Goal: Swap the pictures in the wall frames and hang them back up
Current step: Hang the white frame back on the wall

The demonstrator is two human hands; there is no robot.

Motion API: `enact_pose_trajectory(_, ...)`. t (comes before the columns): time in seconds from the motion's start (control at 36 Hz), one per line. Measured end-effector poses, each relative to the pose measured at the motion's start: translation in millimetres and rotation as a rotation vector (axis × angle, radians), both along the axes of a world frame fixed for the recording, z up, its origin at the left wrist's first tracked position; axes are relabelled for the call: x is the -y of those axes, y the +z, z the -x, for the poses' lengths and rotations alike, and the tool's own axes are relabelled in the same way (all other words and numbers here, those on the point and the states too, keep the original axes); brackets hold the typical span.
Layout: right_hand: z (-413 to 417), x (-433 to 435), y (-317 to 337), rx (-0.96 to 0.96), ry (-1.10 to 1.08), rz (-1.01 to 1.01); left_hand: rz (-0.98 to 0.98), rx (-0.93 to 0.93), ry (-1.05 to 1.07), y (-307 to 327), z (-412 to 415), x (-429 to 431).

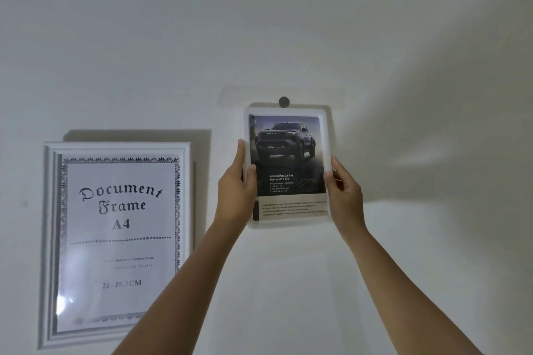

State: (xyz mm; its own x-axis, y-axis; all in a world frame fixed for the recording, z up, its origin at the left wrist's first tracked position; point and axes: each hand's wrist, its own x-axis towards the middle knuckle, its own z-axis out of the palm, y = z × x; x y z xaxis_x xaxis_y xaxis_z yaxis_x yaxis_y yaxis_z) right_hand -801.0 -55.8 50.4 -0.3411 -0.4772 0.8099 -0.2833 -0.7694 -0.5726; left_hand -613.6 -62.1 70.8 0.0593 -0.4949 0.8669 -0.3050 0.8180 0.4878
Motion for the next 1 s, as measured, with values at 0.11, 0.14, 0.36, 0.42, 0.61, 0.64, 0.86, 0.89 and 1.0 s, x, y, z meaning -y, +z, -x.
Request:
enact_pose_trajectory(0.11,-1,-2,0,-0.036,-0.129,0.018,0.047,0.033,0.148,-3,5,-2)
enact_pose_trajectory(0.14,-1,-3,1,-0.038,-0.152,0.018,0.060,0.032,0.161,-3,6,-3)
enact_pose_trajectory(0.36,-2,5,-10,-0.056,-0.222,0.046,0.102,0.105,0.233,-7,-1,3)
enact_pose_trajectory(0.42,-3,5,-13,-0.050,-0.228,0.051,0.104,0.103,0.217,-12,-2,4)
enact_pose_trajectory(0.61,-3,0,-18,-0.040,-0.236,0.060,0.109,0.069,0.165,-23,-1,2)
enact_pose_trajectory(0.64,-3,-1,-18,-0.042,-0.240,0.061,0.116,0.065,0.164,-24,0,2)
enact_pose_trajectory(0.86,-1,-3,-20,-0.032,-0.239,0.066,0.139,0.044,0.167,-28,0,2)
enact_pose_trajectory(0.89,-1,-3,-20,-0.030,-0.238,0.065,0.142,0.046,0.173,-28,0,3)
enact_pose_trajectory(1.0,0,-4,-20,-0.030,-0.247,0.057,0.144,0.052,0.178,-30,-1,2)
